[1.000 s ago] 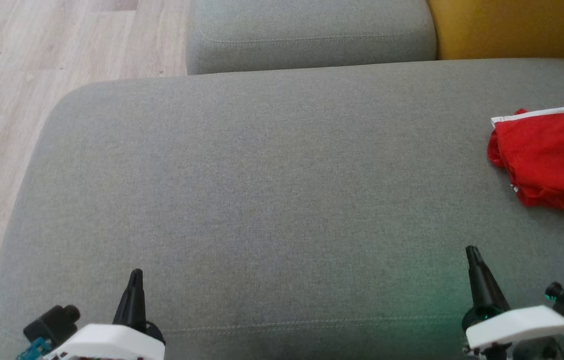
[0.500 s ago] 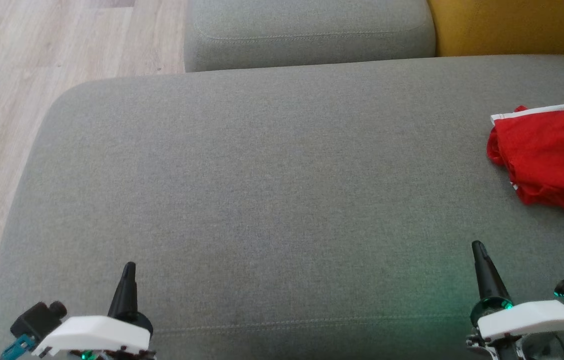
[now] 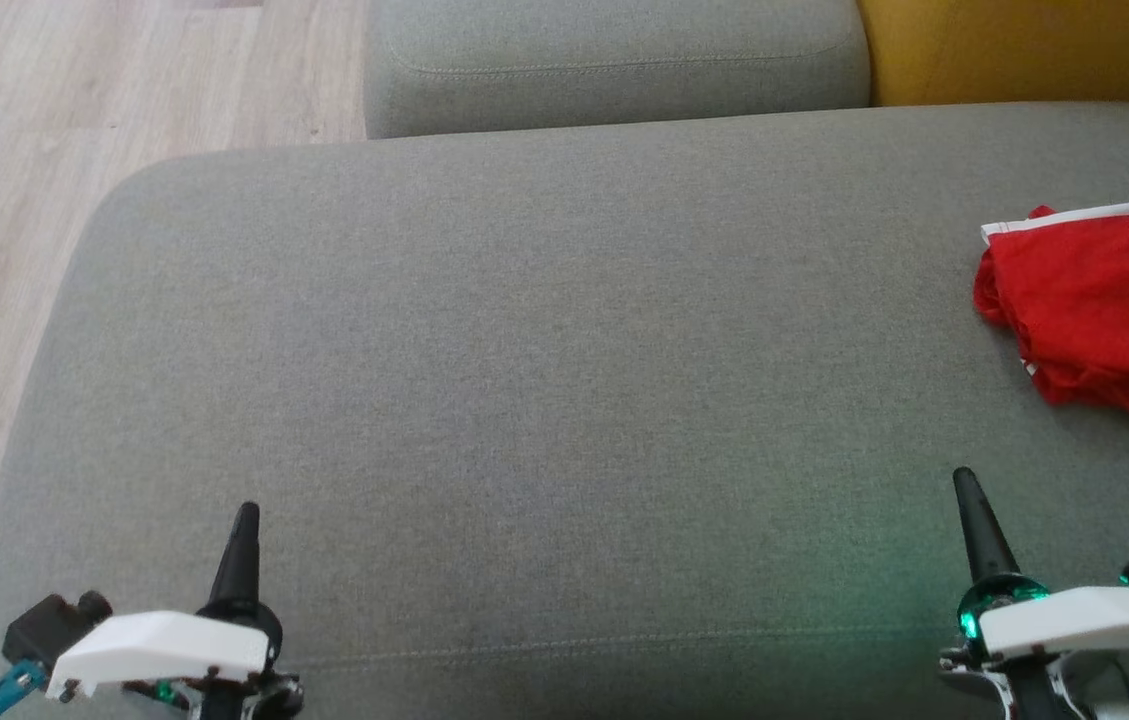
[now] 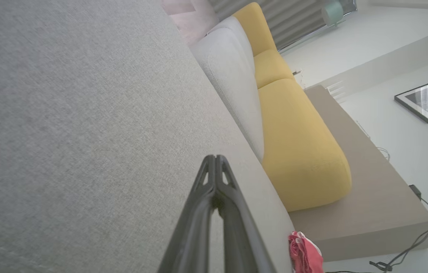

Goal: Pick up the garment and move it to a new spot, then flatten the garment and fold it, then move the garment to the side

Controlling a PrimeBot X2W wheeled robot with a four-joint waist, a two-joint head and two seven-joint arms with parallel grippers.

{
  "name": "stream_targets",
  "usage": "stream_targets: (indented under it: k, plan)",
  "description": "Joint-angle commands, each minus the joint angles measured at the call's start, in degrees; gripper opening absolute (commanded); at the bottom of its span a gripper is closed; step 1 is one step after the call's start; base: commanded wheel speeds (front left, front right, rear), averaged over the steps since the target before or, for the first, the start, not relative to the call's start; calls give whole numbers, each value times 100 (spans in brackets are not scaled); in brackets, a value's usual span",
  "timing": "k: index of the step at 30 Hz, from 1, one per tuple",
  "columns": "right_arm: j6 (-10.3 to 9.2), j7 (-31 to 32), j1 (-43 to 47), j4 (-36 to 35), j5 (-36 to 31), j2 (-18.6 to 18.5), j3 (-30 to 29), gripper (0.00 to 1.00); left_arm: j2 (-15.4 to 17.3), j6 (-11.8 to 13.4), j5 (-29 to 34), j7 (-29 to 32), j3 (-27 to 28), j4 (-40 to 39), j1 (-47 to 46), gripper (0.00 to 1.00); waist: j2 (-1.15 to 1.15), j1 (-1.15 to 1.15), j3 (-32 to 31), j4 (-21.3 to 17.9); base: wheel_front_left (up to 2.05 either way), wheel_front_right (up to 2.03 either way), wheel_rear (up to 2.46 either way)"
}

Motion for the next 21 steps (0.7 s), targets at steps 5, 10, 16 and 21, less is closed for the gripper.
stream_targets:
  k: [5,10,16,21]
  plan:
    - [0,124,-412,-143,425,-94,12,0,101,-99,-442,102,260,-94,-403,0,0,0,16,-7,0,0,0]
    - [0,206,-469,-116,753,-97,-14,0,102,-157,-788,184,332,-52,-480,0,0,0,31,-15,0,0,0]
    - [-1,306,-538,-83,1145,-100,-47,0,102,-227,-1203,284,421,-1,-574,0,0,0,50,-24,0,0,0]
    - [-1,389,-595,-56,1471,-102,-75,0,101,-285,-1548,367,496,41,-652,0,0,0,66,-31,0,0,0]
